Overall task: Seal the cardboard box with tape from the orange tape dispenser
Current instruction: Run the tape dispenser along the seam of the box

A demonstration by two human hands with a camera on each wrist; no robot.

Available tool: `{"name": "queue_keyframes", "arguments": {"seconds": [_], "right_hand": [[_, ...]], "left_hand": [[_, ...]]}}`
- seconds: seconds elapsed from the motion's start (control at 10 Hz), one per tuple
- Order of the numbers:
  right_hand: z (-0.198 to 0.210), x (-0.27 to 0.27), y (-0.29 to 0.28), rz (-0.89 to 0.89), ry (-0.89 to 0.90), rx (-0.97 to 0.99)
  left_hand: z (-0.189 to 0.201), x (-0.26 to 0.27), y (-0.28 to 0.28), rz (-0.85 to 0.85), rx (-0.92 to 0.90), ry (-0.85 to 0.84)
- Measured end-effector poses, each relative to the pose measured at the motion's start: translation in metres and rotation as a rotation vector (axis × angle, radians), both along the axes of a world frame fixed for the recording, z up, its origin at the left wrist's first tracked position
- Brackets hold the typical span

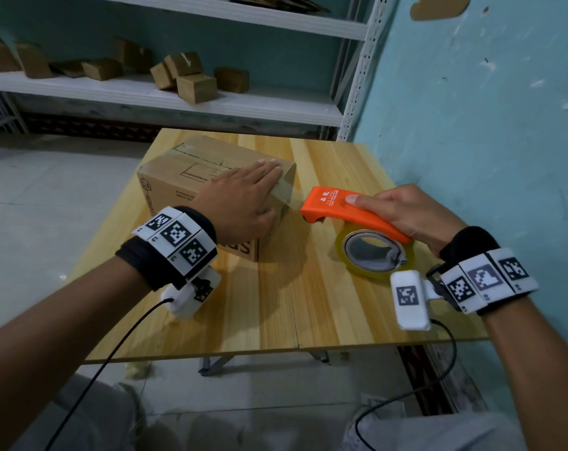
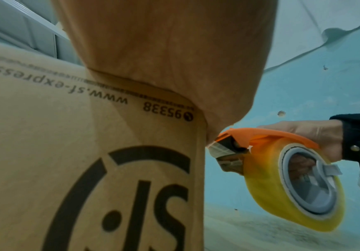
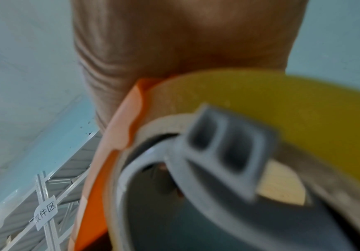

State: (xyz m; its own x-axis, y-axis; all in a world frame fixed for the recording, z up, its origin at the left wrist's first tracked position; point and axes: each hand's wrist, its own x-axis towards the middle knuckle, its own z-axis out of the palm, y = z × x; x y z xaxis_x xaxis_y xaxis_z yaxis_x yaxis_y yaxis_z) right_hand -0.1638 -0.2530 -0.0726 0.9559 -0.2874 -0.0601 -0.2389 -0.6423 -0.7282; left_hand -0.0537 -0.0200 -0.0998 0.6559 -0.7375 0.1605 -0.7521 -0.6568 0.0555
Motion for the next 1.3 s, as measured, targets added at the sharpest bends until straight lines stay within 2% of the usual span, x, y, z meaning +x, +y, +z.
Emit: {"name": "queue_keyframes", "arguments": {"seconds": [0.8,1.3], "right_hand": [[0.005,0.034,0.024,0.038,0.163,-0.256],[0.007,0.039,0.029,0.025,0.195,-0.314]], "left_hand": [[-0.002,0.003,0.001,0.0,0.004,-0.029],[-0.006,0.006,0.0,-0.009,0.001,-0.045]]}}
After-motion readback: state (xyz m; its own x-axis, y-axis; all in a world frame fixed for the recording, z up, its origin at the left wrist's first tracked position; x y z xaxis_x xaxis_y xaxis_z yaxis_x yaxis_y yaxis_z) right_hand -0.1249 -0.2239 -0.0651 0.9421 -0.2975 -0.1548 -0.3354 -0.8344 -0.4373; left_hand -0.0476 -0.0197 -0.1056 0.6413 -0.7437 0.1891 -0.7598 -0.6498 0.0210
